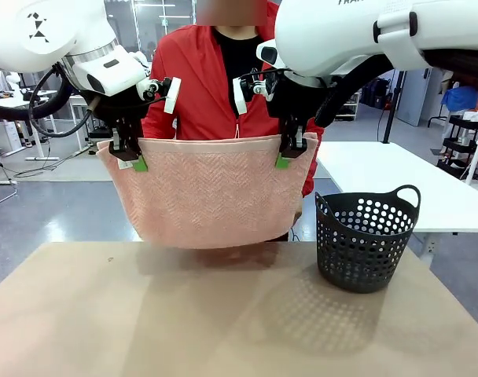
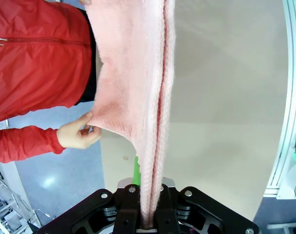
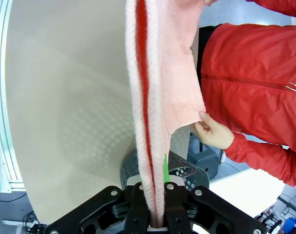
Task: Fold the towel.
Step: Release the end of the 100 cm Hotel Towel you were holding.
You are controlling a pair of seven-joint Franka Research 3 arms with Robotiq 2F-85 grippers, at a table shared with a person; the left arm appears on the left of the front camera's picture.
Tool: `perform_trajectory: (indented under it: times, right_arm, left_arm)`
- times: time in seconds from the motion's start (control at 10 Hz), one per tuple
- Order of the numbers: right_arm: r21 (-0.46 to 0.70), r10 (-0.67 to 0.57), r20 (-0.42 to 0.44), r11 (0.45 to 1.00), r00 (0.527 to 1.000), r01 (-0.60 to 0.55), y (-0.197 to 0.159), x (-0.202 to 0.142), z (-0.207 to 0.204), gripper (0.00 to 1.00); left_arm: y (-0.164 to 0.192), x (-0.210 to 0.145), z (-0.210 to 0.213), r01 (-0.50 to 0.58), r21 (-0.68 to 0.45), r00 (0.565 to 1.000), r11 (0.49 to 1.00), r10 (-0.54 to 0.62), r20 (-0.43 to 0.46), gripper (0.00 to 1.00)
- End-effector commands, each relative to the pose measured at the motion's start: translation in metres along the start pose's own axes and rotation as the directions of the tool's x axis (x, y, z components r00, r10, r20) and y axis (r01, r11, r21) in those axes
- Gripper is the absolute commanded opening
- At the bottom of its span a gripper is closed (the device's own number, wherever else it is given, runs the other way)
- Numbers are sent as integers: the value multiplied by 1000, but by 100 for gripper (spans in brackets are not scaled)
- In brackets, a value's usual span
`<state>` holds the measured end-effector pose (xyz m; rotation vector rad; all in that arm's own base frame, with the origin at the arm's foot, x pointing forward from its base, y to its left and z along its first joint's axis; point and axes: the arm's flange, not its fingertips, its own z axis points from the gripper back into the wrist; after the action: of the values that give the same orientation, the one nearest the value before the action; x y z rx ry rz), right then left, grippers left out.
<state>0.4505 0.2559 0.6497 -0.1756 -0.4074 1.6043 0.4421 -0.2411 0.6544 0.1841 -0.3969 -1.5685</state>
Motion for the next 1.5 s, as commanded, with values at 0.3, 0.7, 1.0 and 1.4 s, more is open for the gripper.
perform_trajectory:
  times: [0.3,0.7,1.0,1.4]
  right_arm:
    - [-5,3,-6,1000,1000,-3,0,-1,1,0]
    - [-5,3,-6,1000,1000,-3,0,-1,1,0]
    - [-5,3,-6,1000,1000,-3,0,-1,1,0]
    - [-5,3,-6,1000,1000,-3,0,-1,1,0]
  left_arm:
    - [1,-1,2,-3,6,1000,1000,3,-2,0]
    - [1,-1,2,-3,6,1000,1000,3,-2,0]
    - [1,-1,2,-3,6,1000,1000,3,-2,0]
    - [1,-1,2,-3,6,1000,1000,3,-2,0]
